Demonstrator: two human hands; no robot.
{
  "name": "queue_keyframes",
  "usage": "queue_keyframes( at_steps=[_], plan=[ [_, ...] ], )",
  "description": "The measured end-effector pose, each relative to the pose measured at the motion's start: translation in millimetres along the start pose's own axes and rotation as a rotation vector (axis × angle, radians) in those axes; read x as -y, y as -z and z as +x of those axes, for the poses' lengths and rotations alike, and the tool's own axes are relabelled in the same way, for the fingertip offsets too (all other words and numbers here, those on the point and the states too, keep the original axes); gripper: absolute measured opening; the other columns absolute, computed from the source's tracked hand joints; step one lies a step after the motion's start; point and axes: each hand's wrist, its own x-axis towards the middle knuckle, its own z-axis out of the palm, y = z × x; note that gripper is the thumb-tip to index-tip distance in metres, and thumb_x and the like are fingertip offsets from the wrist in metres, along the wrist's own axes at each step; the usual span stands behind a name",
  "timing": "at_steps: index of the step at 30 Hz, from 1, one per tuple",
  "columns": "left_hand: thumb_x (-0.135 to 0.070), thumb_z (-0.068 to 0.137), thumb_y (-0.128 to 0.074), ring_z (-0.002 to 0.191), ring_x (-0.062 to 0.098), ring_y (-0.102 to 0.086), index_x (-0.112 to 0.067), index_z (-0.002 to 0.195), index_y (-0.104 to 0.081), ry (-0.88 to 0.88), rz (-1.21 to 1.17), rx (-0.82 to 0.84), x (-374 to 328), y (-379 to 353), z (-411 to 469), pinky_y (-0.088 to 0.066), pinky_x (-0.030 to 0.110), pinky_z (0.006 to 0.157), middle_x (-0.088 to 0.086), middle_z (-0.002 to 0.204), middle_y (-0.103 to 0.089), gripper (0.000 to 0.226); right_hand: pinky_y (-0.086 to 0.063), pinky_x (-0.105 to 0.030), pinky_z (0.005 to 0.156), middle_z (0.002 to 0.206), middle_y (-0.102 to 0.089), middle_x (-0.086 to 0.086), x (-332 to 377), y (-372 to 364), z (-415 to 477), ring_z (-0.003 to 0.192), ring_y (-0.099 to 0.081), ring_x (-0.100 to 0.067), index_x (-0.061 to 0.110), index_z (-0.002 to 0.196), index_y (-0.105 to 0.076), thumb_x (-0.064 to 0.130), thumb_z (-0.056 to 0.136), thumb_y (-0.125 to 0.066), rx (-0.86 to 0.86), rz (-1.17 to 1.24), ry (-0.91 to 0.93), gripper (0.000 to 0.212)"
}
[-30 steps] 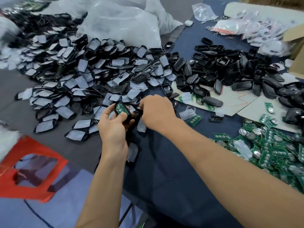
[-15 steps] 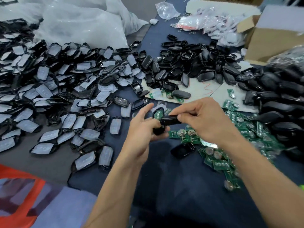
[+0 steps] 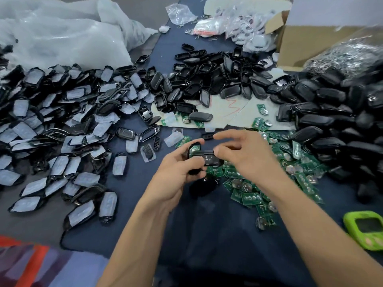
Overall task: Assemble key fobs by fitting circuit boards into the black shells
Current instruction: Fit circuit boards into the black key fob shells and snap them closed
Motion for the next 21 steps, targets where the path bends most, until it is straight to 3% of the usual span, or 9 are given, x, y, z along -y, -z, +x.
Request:
queue_keyframes(
  at_steps=[1,3,4,6,8,12,15,18,21],
  plan=[
    [0.008,0.09,-0.066,0.069,0.016,-0.062,-0.02,0.119,-0.074,-0.014,-0.013,-0.059,1,-2,1,-0.057,0.022,0.064,0.004,0.086,-0.068,0.041,-0.048,-0.019,0.071,0.072,-0.074,0.019,-1,-2,-4,0.068,-0.066,0.003,0.034,0.092,-0.077,0.034,0.085,-0.077,-0.134,-0.084,-0.008,0.006],
    [0.009,0.092,-0.065,0.072,0.013,-0.065,-0.022,0.116,-0.074,-0.089,0.0,-0.168,1,-7,3,-0.058,0.022,0.067,-0.001,0.087,-0.072,0.04,-0.051,-0.023,0.065,0.065,-0.072,0.018,-2,-8,-15,0.063,-0.066,0.003,0.029,0.076,-0.075,0.044,0.086,-0.072,-0.291,-0.156,-0.047,0.018],
    [0.008,0.091,-0.066,0.074,0.011,-0.065,-0.023,0.115,-0.074,-0.144,0.037,-0.199,2,-10,3,-0.059,0.023,0.069,-0.005,0.086,-0.073,0.04,-0.053,-0.026,0.062,0.066,-0.073,0.014,-3,-12,-18,0.059,-0.068,0.0,0.026,0.075,-0.074,0.045,0.087,-0.071,-0.272,-0.065,-0.102,0.023],
    [0.003,0.087,-0.068,0.075,0.01,-0.065,-0.031,0.112,-0.074,-0.241,0.152,-0.222,2,-16,3,-0.06,0.028,0.072,-0.009,0.086,-0.075,0.042,-0.057,-0.028,0.058,0.077,-0.079,-0.002,1,-20,-22,0.061,-0.073,-0.011,0.017,0.086,-0.074,0.041,0.093,-0.071,-0.125,0.346,-0.301,0.025],
    [-0.003,0.084,-0.067,0.078,0.009,-0.068,-0.036,0.109,-0.075,-0.304,0.28,-0.218,3,-21,3,-0.059,0.029,0.073,-0.008,0.091,-0.077,0.043,-0.058,-0.023,0.055,0.083,-0.08,-0.01,6,-25,-23,0.064,-0.075,-0.018,0.005,0.096,-0.072,0.039,0.096,-0.069,0.001,0.672,-0.483,0.034],
    [0.004,0.083,-0.066,0.086,0.005,-0.072,-0.037,0.102,-0.078,-0.383,0.429,-0.17,5,-26,3,-0.054,0.016,0.073,-0.01,0.096,-0.078,0.047,-0.055,-0.018,0.054,0.074,-0.076,-0.007,8,-27,-19,0.061,-0.071,-0.015,0.006,0.086,-0.071,0.029,0.097,-0.069,0.03,0.838,-0.55,0.026],
    [0.012,0.082,-0.066,0.082,0.003,-0.072,-0.04,0.096,-0.079,-0.379,0.442,-0.121,3,-23,3,-0.054,0.013,0.07,-0.012,0.094,-0.079,0.055,-0.055,-0.019,0.055,0.077,-0.076,-0.008,7,-22,-16,0.069,-0.069,-0.018,0.007,0.09,-0.07,0.022,0.098,-0.068,0.073,0.921,-0.6,0.017],
    [0.01,0.082,-0.068,0.081,0.003,-0.07,-0.038,0.097,-0.079,-0.349,0.444,-0.13,2,-19,5,-0.055,0.018,0.075,-0.012,0.092,-0.079,0.052,-0.059,-0.021,0.058,0.084,-0.077,-0.009,5,-26,-16,0.07,-0.072,-0.018,0.007,0.102,-0.07,0.02,0.095,-0.072,0.019,0.89,-0.568,0.015],
    [0.011,0.085,-0.066,0.069,0.007,-0.062,-0.029,0.096,-0.078,-0.277,0.355,-0.197,4,-18,7,-0.052,0.018,0.068,-0.012,0.078,-0.073,0.043,-0.063,-0.03,0.069,0.09,-0.077,0.004,-1,-29,-19,0.072,-0.075,-0.013,0.022,0.111,-0.07,0.017,0.084,-0.081,-0.239,0.51,-0.35,0.029]
  ],
)
